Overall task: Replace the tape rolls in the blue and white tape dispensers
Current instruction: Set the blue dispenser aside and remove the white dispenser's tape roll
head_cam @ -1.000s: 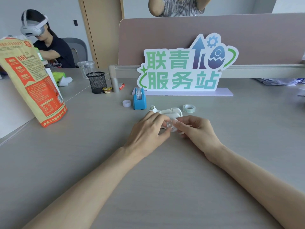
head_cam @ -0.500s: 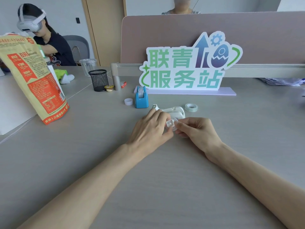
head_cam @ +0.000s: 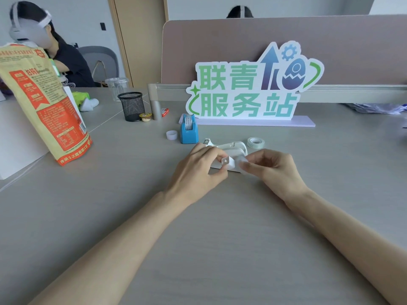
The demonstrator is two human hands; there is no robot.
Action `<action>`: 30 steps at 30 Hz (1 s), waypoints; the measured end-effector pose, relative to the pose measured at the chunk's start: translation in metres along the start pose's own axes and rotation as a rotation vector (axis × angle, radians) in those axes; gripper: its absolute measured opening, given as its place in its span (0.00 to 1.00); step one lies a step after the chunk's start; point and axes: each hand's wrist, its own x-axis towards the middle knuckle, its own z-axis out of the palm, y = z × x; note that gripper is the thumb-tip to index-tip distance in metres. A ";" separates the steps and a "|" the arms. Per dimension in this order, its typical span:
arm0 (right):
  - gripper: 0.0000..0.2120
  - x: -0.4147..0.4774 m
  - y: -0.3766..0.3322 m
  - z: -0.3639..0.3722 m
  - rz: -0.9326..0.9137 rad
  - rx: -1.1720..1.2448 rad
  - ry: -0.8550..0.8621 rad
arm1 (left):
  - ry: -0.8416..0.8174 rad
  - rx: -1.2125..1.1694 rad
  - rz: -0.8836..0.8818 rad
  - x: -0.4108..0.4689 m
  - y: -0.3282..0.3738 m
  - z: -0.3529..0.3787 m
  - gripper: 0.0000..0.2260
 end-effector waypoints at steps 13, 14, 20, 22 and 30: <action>0.08 0.006 0.015 -0.011 -0.325 -0.594 -0.028 | -0.262 -0.017 -0.131 -0.004 0.000 -0.007 0.07; 0.09 0.008 0.016 -0.012 -0.343 -0.619 -0.018 | -0.270 -0.019 -0.131 -0.003 -0.002 -0.006 0.07; 0.08 0.013 0.017 -0.024 -0.338 -0.621 -0.075 | -0.258 -0.002 -0.127 -0.002 -0.005 -0.003 0.07; 0.06 0.017 0.016 -0.025 -0.307 -0.483 -0.013 | -0.254 0.020 -0.130 -0.001 -0.005 -0.002 0.07; 0.23 0.076 0.046 -0.025 -0.100 -0.887 -0.021 | -0.298 -0.028 -0.182 0.007 -0.005 0.004 0.06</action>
